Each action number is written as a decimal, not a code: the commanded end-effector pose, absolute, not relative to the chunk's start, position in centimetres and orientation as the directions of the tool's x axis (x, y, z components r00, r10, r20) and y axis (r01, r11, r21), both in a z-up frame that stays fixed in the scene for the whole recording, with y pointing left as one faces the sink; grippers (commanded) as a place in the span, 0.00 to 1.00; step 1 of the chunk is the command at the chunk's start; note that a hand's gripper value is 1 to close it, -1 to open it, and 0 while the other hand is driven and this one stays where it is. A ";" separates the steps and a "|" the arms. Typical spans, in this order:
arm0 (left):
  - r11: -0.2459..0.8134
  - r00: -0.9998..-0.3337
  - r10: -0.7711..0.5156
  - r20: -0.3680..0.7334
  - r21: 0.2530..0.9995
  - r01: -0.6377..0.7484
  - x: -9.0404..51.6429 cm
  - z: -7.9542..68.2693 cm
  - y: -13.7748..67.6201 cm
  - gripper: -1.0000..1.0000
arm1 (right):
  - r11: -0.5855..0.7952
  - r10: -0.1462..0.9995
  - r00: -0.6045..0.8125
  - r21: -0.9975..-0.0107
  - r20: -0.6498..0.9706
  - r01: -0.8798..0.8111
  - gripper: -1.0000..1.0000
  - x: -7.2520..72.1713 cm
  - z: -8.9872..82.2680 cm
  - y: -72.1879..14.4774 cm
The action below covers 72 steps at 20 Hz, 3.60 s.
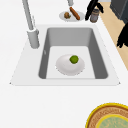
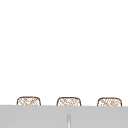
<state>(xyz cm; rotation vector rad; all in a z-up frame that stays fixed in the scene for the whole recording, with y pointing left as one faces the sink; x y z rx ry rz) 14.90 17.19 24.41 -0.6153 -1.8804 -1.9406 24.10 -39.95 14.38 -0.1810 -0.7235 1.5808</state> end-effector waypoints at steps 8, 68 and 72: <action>-0.043 -0.837 0.038 0.546 0.838 0.544 14.9 24.4 17.2 0.50 | 0.006 0.951 -0.163 -0.545 0.262 -0.839 0.00 23.5 15.4 -39.3; -0.043 -0.837 0.038 0.546 0.838 0.544 14.9 24.4 17.2 0.50 | -0.027 0.967 -0.198 -0.706 0.162 -0.708 1.00 29.0 24.1 -25.2; -0.043 -0.837 0.038 0.546 0.838 0.544 14.9 24.4 17.2 0.50 | -0.012 0.963 -0.197 -0.698 0.186 -0.716 1.00 30.2 24.4 -22.4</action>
